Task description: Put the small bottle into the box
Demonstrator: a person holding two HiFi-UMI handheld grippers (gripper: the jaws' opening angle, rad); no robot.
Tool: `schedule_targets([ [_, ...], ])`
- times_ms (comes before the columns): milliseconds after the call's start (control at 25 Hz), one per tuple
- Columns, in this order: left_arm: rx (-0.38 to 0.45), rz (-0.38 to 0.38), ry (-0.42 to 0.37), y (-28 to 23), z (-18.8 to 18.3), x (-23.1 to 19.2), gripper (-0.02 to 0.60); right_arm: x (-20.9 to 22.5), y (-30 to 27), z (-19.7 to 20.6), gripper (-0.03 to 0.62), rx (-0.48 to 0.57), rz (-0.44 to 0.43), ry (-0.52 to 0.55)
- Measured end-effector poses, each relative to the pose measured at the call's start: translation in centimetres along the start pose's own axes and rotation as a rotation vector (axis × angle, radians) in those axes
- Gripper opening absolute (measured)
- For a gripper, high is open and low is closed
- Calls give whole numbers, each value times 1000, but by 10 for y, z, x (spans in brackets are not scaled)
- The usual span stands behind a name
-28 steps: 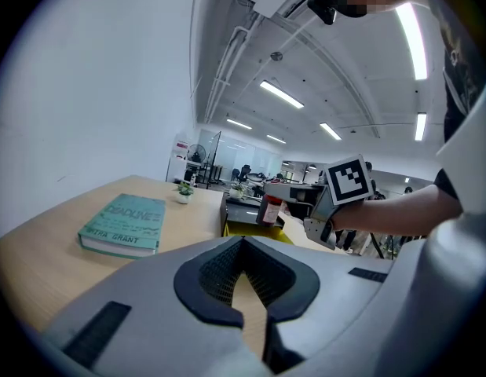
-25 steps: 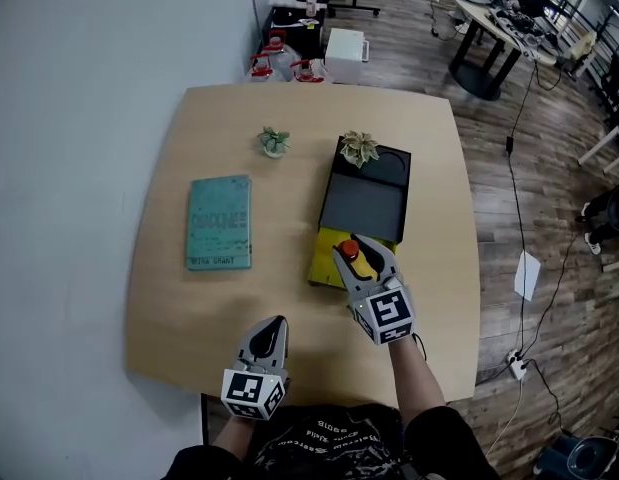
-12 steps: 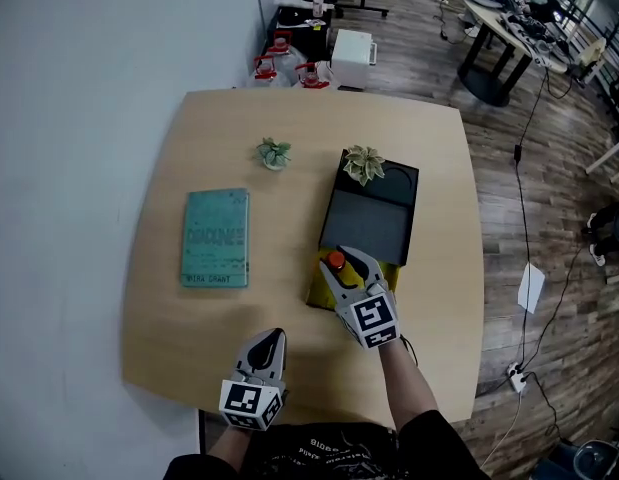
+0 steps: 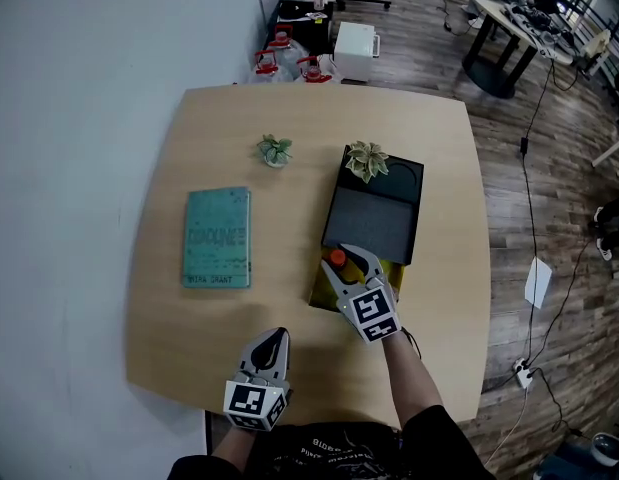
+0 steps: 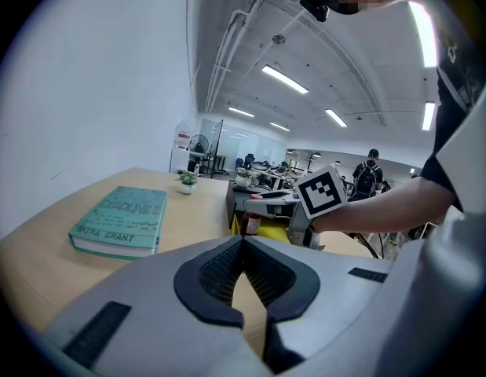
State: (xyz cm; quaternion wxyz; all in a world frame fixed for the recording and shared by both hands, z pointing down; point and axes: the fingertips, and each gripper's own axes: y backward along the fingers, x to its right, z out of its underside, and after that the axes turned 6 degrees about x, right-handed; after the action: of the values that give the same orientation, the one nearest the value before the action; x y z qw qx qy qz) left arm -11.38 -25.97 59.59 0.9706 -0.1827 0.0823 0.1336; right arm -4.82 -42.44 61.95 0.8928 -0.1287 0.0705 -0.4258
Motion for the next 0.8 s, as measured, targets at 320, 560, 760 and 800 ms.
schedule_targets([
  [320, -3, 16, -4, -2, 2, 7, 5, 4, 3, 10, 164, -45, -41, 3],
  [560, 5, 8, -5, -1, -2, 6, 5, 3, 4, 11, 167, -38, -71, -44],
  [760, 2, 1, -6, 2, -1, 3, 5, -4, 8, 11, 262, -20, -121, -113],
  [800, 2, -1, -6, 3, -1, 2, 5, -6, 9, 10, 262, -18, -123, -108],
])
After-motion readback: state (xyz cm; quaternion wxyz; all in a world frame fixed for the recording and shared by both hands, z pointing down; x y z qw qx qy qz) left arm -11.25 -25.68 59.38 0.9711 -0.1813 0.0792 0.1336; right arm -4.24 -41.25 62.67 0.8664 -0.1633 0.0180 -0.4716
